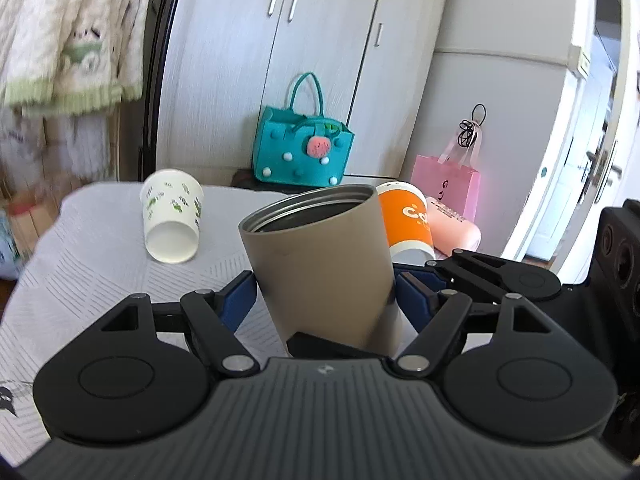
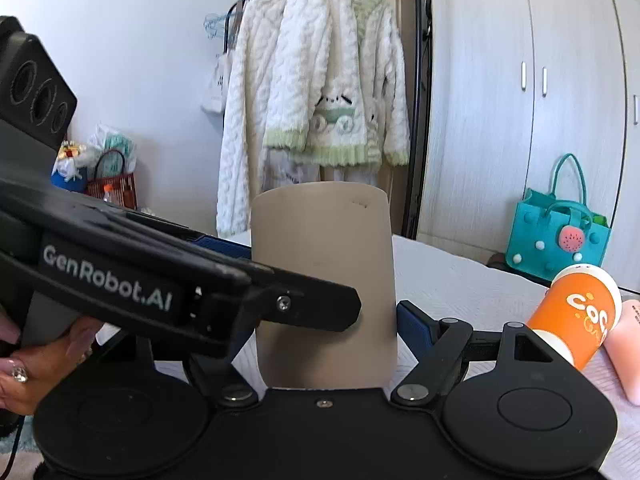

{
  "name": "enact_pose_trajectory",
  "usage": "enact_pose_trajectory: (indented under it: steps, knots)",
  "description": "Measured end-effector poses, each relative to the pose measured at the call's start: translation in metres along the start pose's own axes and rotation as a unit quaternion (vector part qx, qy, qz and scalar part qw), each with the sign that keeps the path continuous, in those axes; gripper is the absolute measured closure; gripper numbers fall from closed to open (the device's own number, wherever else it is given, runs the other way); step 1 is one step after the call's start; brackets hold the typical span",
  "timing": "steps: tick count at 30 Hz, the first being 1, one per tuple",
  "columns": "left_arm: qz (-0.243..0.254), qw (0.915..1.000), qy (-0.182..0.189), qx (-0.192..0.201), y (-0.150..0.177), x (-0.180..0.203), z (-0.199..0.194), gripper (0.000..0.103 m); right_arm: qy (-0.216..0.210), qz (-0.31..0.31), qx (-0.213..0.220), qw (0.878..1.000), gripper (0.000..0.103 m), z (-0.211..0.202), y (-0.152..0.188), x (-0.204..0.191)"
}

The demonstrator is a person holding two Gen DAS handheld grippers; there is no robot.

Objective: Flip cup upright
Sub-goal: 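Rotate the held tan cup with both grippers until its open rim faces up, then lower the upright tan cup onto the table and open both grippers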

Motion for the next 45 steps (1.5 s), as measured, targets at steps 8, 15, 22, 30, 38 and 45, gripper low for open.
enact_pose_trajectory:
  steps: [8, 15, 22, 30, 38, 45]
  knots:
    - [0.059, 0.9983, -0.001, 0.004, 0.004, 0.004, 0.003, 0.028, 0.032, -0.022, 0.020, 0.999, 0.022, 0.000, 0.007, -0.009]
    - [0.066, 0.9977, 0.005, -0.013, 0.002, 0.004, 0.030, 0.030, 0.056, -0.015, -0.011, 0.998, 0.022, 0.019, 0.011, 0.001]
    - [0.053, 0.9982, 0.026, -0.006, 0.001, 0.009, 0.038, 0.031, 0.042, 0.059, -0.028, 0.997, 0.022, 0.022, 0.016, 0.024]
    - [0.041, 0.9988, 0.024, -0.015, 0.003, 0.011, 0.037, 0.031, 0.046, 0.055, -0.027, 0.997, 0.022, 0.020, 0.021, 0.022]
    - [-0.004, 0.9993, 0.025, -0.027, 0.009, 0.003, 0.038, 0.028, 0.079, 0.022, -0.014, 0.997, 0.014, 0.008, 0.020, 0.011]
    - [-0.011, 0.9996, 0.010, -0.022, 0.010, -0.001, 0.027, 0.028, 0.093, 0.030, -0.015, 0.995, 0.012, -0.006, 0.022, 0.014]
Point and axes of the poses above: each gripper's, at about its wrist camera, not at the fingertips, and z roughly the way its jaws point, x to its right, y to its underside, the point moved 2 cm from there along z, roughly the way its jaws point, and after that the axes turned 7 degrees about -z, right-handed, at the moved point
